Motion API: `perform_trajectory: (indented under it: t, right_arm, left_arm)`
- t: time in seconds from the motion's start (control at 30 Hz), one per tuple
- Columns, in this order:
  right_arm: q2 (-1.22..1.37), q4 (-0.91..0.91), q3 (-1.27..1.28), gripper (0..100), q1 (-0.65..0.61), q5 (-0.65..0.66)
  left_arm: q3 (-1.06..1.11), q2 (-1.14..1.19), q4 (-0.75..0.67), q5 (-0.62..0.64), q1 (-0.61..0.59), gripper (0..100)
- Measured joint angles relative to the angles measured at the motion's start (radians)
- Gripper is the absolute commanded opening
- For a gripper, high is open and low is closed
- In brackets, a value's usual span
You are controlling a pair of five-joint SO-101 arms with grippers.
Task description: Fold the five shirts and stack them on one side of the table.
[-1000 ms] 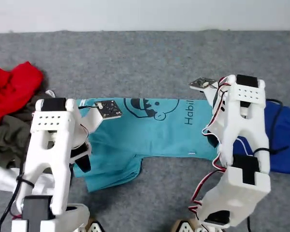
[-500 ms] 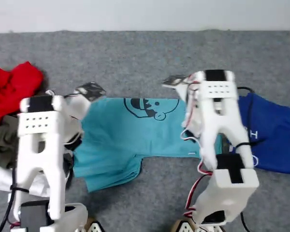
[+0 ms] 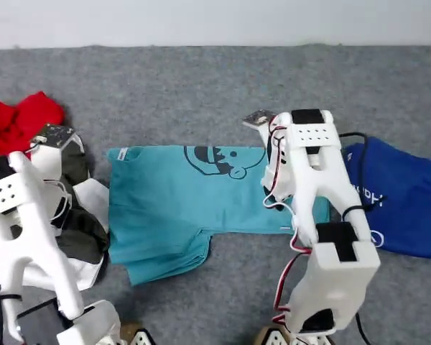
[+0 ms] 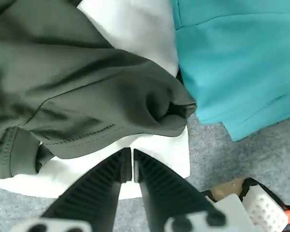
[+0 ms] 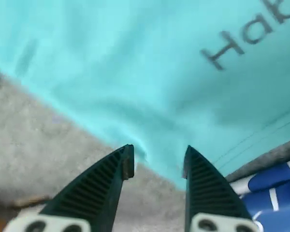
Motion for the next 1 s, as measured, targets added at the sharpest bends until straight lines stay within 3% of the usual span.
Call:
perform_trajectory:
  t: [0.37,0.57,0.77,1.0]
  right_arm:
    - [0.055,-0.381,0.0,18.3,0.115,-0.015]
    - [0.18,-0.56,-0.002,18.3,0.118,0.081]
    - [0.258,-0.545,-0.146,18.3,0.144,0.086]
    - [0.264,-0.278,-0.311,18.3,0.143,0.086]
  left_arm:
    - [0.0,0.0,0.0,-0.003,-0.006,1]
    - [0.0,0.0,0.0,-0.003,-0.006,1]
    - [0.0,0.0,0.008,-0.003,-0.006,1]
    - [0.0,-0.084,0.009,-0.003,-0.006,1]
